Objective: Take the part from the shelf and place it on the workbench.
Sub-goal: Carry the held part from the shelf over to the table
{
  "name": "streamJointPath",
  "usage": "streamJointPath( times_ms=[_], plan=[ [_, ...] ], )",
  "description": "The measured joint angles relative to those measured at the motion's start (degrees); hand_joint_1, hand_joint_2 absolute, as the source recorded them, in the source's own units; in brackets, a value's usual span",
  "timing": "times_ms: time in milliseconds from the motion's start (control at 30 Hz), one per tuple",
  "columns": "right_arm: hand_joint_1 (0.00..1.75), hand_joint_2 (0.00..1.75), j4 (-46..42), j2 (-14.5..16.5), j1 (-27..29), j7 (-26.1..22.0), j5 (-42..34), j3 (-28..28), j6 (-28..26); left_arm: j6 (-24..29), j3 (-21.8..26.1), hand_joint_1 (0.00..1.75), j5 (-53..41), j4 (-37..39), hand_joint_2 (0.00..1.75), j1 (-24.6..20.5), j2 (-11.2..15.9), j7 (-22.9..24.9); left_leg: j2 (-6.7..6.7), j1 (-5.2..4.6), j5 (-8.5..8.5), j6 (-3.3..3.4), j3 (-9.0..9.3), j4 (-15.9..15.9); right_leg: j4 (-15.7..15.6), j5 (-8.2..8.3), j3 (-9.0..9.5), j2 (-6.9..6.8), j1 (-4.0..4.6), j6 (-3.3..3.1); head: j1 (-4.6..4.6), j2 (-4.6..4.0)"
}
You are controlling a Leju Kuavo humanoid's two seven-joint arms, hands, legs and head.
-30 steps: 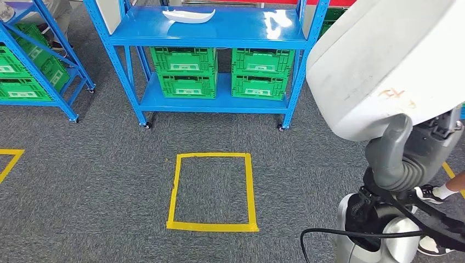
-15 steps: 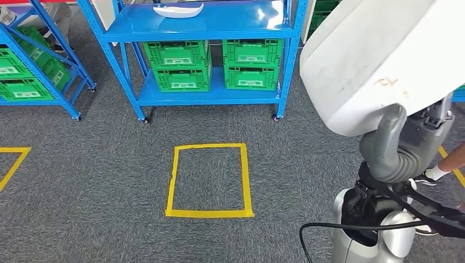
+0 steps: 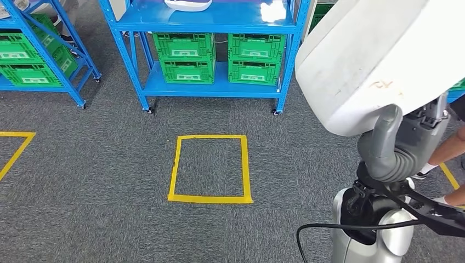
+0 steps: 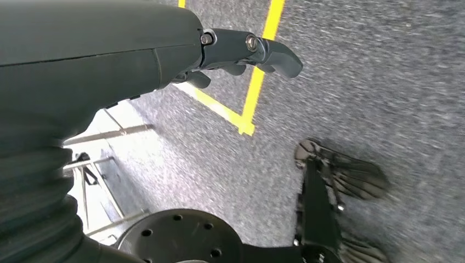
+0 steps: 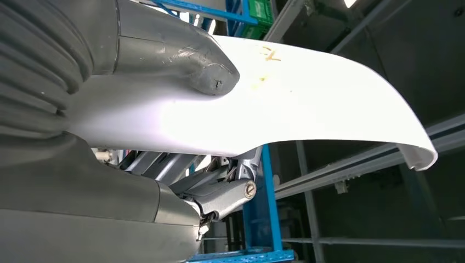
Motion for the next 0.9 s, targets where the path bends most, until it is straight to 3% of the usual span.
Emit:
streamJointPath(
  times_ms=[33,67,100,133,167,233,267,300,367,433,500,533,567,600,633,700,767,800,900],
  plan=[
    [1.75,1.75,0.16,-0.13,0.01,-0.02,0.00,0.00,-0.03,0.00,0.00,0.00,-0.09,0.00,1.75,-0.02,0.00,0.03,0.05,0.00,0.83,-0.01,-1.04,0.15,3.68,-1.63,-0.53,0.00,-0.04,0.20,0.01,0.00],
    [1.75,1.75,0.33,-0.24,0.02,-0.04,0.01,0.00,-0.05,0.00,0.00,0.00,-0.20,0.01,1.75,-0.03,0.00,0.06,0.08,0.01,1.63,-0.06,-2.17,0.39,6.27,-1.78,-0.47,0.01,-0.06,0.32,0.01,0.00],
    [1.75,1.75,0.45,-0.34,0.01,-0.06,0.01,0.01,-0.05,0.00,0.00,0.00,-0.30,0.01,1.75,-0.03,-0.01,0.10,0.12,0.03,2.37,-0.16,-3.37,0.71,7.05,-0.59,0.44,0.01,-0.08,0.37,0.01,0.00],
    [1.75,1.75,0.56,-0.42,0.01,-0.10,0.02,0.02,-0.05,0.00,0.00,0.00,-0.38,0.02,1.75,-0.04,-0.01,0.13,0.15,0.06,3.02,-0.30,-4.58,1.11,5.74,1.17,2.42,0.01,-0.09,0.33,0.01,0.00],
    [1.75,1.75,0.62,-0.46,-0.01,-0.15,0.02,0.04,-0.05,0.00,0.00,0.00,-0.42,0.04,1.75,-0.05,-0.02,0.15,0.14,0.08,3.60,-0.47,-5.67,1.55,2.51,2.34,5.44,0.01,-0.10,0.21,0.01,-0.01],
    [1.75,1.75,0.67,-0.49,-0.13,-0.28,0.02,0.20,-0.05,0.00,0.00,0.00,-0.43,0.06,1.75,-0.11,-0.02,0.15,0.06,-0.02,4.50,-1.00,-7.27,2.33,-6.27,1.26,11.91,0.04,0.13,-0.44,-0.01,-0.01],
    [1.75,1.75,0.70,-0.50,-0.21,-0.36,0.01,0.29,-0.05,0.00,0.00,0.00,-0.43,0.07,1.75,-0.12,-0.01,0.08,0.05,-0.05,4.90,-1.35,-7.64,2.48,-9.32,0.11,13.74,0.05,0.28,-0.87,0.02,-0.01],
    [1.75,1.75,0.77,-0.51,-0.29,-0.44,-0.02,0.36,-0.05,0.00,0.00,0.00,-0.44,0.07,1.75,-0.12,0.01,-0.05,0.05,-0.06,5.30,-1.74,-7.81,2.42,-10.94,-0.67,14.39,0.05,0.47,-1.35,0.04,-0.01],
    [1.75,1.75,1.01,-0.56,-0.47,-0.57,-0.10,0.40,-0.06,0.00,0.00,0.00,-0.47,0.09,1.75,-0.06,0.05,-0.37,0.02,0.12,5.84,-2.54,-8.07,2.18,-11.37,0.15,13.69,-0.06,0.45,-2.33,0.13,-0.01],
    [1.75,1.75,1.37,-0.59,-0.73,-0.61,-0.32,0.53,-0.07,0.00,0.00,0.00,-0.53,0.14,1.75,0.00,0.07,-0.51,-0.24,0.24,3.13,-3.20,-9.09,4.33,-11.73,1.57,12.81,-0.13,0.23,-3.22,0.13,-0.01],
    [1.75,1.75,1.76,-0.63,-0.90,-0.65,-0.57,0.76,-0.08,0.00,0.00,0.00,-0.56,0.21,1.75,0.02,0.07,-0.71,-0.45,0.35,-2.33,-3.74,-10.97,10.74,-11.78,2.74,11.63,-0.09,0.14,-3.60,0.11,0.00],
    [1.75,1.75,1.96,-0.69,-0.89,-0.68,-0.65,0.87,-0.08,0.00,0.00,0.00,-0.51,0.22,1.75,0.02,0.07,-0.86,-0.46,0.39,-4.19,-3.96,-11.81,14.47,-11.73,3.26,10.99,0.04,0.14,-3.56,0.11,0.00],
    [1.75,1.75,2.16,-0.77,-0.89,-0.72,-0.73,0.95,-0.09,0.00,0.00,0.00,-0.46,0.22,1.75,0.04,0.08,-1.02,-0.46,0.43,-4.87,-4.10,-12.14,17.18,-11.65,3.74,10.36,0.19,0.14,-3.46,0.11,0.00],
    [1.75,1.75,2.36,-0.86,-0.88,-0.76,-0.83,1.02,-0.09,0.00,0.00,0.00,-0.42,0.22,1.75,0.06,0.11,-1.14,-0.49,0.45,-4.40,-4.14,-11.49,17.96,-11.52,4.18,9.74,0.43,0.11,-3.29,0.12,0.00],
    [1.75,1.75,2.53,-0.95,-0.89,-0.80,-0.91,1.05,-0.10,0.00,0.00,0.00,-0.37,0.22,1.75,0.09,0.14,-1.19,-0.62,0.48,-3.21,-4.12,-9.64,16.37,-11.35,4.56,9.21,0.75,0.06,-3.07,0.11,0.00],
    [1.75,1.75,2.75,-1.04,-1.00,-0.86,-1.03,1.23,-0.11,0.00,0.00,0.00,-0.28,0.22,1.75,0.14,0.21,-1.25,-2.09,0.61,-1.56,-3.87,-3.50,8.21,-10.76,5.09,8.29,1.43,-0.05,-2.56,0.11,-0.01],
    [1.75,1.75,2.91,-1.07,-1.17,-0.90,-1.09,1.57,-0.15,0.00,0.00,0.00,-0.05,0.25,1.75,0.27,0.23,-1.29,-3.61,0.63,-1.61,-3.39,0.39,2.36,-10.21,5.54,7.60,2.22,-0.07,-1.91,0.14,-0.01],
    [1.75,1.75,2.97,-1.10,-1.27,-0.91,-1.11,1.71,-0.24,0.00,0.00,0.00,0.05,0.26,1.75,0.33,0.22,-1.30,-3.79,0.56,-1.90,-3.09,0.84,1.55,-10.10,5.82,7.32,2.67,-0.04,-1.54,0.14,-0.01],
    [1.75,1.75,3.08,-1.34,-1.54,-0.86,-1.14,1.81,-0.70,0.00,0.02,0.00,0.14,0.30,1.75,0.41,0.15,-1.31,-2.19,0.70,-1.31,-1.80,0.34,1.36,-9.28,5.84,6.43,3.15,-0.07,-0.53,0.19,0.00]
  ],
)
